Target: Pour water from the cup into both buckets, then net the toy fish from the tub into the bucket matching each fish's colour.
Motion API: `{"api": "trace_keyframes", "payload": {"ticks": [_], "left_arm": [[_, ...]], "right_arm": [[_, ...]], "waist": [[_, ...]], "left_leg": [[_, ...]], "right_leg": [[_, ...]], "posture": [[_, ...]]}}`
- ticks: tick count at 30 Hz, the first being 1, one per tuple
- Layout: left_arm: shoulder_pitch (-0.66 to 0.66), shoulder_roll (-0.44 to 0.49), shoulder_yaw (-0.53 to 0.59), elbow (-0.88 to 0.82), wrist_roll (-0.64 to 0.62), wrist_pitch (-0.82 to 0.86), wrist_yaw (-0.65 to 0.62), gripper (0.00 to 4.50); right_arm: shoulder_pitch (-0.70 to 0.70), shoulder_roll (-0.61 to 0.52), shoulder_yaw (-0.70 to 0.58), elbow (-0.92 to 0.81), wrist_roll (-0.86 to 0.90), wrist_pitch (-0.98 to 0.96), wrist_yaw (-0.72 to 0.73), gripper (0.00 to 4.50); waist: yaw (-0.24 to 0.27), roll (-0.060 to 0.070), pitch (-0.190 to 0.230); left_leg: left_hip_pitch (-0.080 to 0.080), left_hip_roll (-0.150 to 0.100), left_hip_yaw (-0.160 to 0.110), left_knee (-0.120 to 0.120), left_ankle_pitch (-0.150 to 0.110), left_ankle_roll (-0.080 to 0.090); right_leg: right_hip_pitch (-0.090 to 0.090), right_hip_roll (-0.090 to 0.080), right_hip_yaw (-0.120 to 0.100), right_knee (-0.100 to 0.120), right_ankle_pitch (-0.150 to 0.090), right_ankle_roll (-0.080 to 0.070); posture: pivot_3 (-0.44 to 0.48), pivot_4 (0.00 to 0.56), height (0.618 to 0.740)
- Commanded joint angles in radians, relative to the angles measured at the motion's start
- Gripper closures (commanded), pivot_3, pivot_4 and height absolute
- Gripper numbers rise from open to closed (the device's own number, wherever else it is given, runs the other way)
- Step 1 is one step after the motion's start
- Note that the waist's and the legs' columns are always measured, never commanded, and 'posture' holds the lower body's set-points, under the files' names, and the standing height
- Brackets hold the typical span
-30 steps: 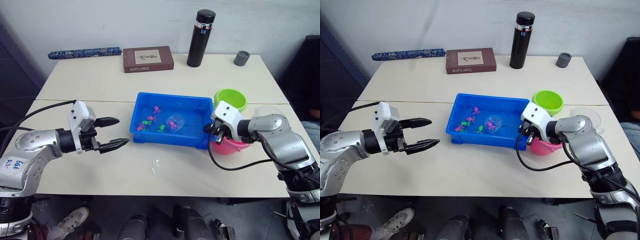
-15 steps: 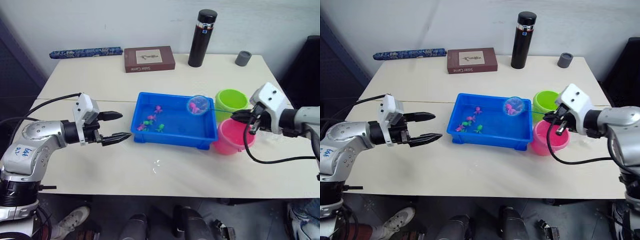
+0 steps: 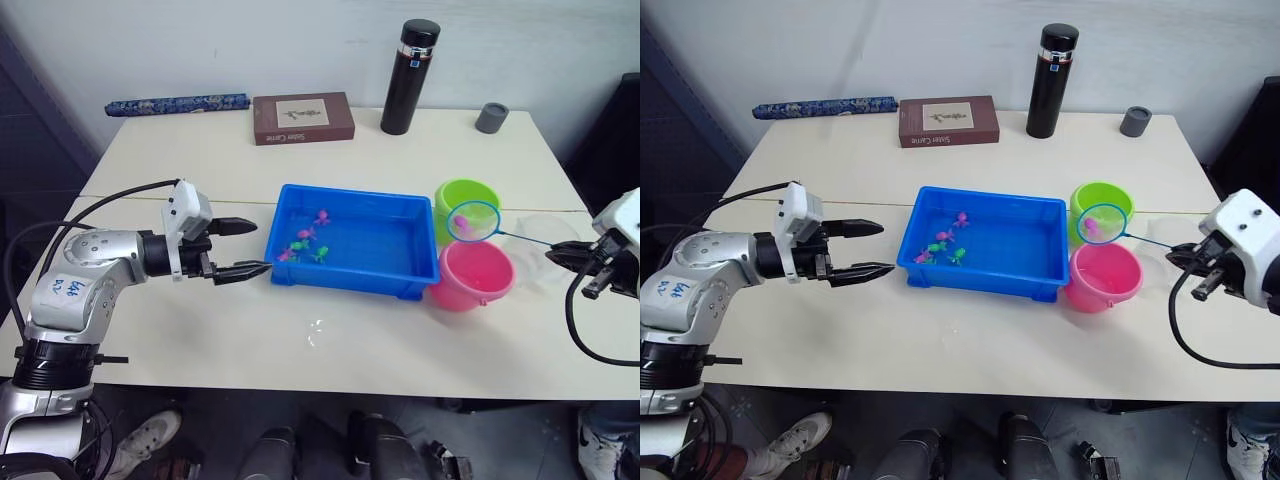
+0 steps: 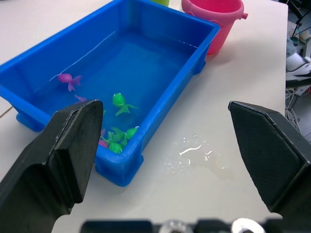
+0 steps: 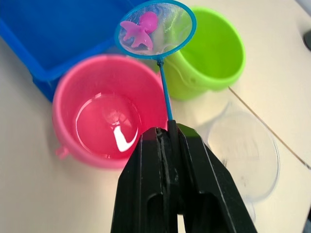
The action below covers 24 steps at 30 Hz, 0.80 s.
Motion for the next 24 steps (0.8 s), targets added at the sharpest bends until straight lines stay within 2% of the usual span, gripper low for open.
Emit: {"api": "trace_keyframes", "payload": {"ticks": [1, 8, 14, 18, 24], "left_arm": [[-0.031, -0.003, -0.002, 0.008, 0.008, -0.021, -0.024, 0.05], [-0.057, -0.011, -0.018, 0.039, 0.021, -0.032, -0.044, 0.05], [-0.077, -0.018, -0.028, 0.066, 0.033, -0.041, -0.061, 0.05], [-0.092, -0.023, -0.035, 0.089, 0.045, -0.047, -0.077, 0.05], [-0.103, -0.036, -0.041, 0.108, 0.055, -0.052, -0.091, 0.05]], "right_arm": [[0.063, -0.007, -0.098, -0.061, -0.024, -0.047, -0.002, 4.5], [0.197, 0.066, -0.172, -0.138, -0.07, -0.169, -0.039, 4.5], [0.277, 0.113, -0.185, -0.188, -0.145, -0.29, -0.089, 4.5], [0.359, 0.145, -0.177, -0.176, -0.305, -0.511, -0.177, 4.5], [0.406, 0.192, -0.147, -0.121, -0.486, -0.758, -0.328, 4.5]], "waist": [[0.001, 0.0, 0.0], [0.002, 0.0, 0.0], [0.002, 0.0, 0.0], [0.002, 0.0, 0.0], [0.001, 0.0, 0.0]], "left_leg": [[0.0, 0.0, 0.0, 0.0, 0.0, 0.0], [0.001, 0.0, 0.0, 0.0, 0.0, 0.0], [0.001, 0.0, 0.001, 0.0, 0.0, 0.0], [0.002, 0.0, 0.001, 0.0, 0.0, 0.0], [0.002, 0.0, 0.002, 0.0, 0.0, -0.001]], "right_leg": [[0.0, 0.0, 0.0, 0.0, 0.0, 0.0], [0.001, 0.0, 0.0, 0.0, 0.0, 0.0], [0.001, 0.0, 0.001, 0.001, 0.0, 0.0], [0.001, 0.001, 0.001, 0.001, 0.0, 0.0], [0.001, 0.001, 0.002, 0.002, 0.0, 0.0]], "posture": [[0.0, 0.15, 0.739], [0.0, 0.15, 0.739], [0.0, 0.15, 0.739], [0.0, 0.15, 0.739], [0.0, 0.15, 0.739]]}}
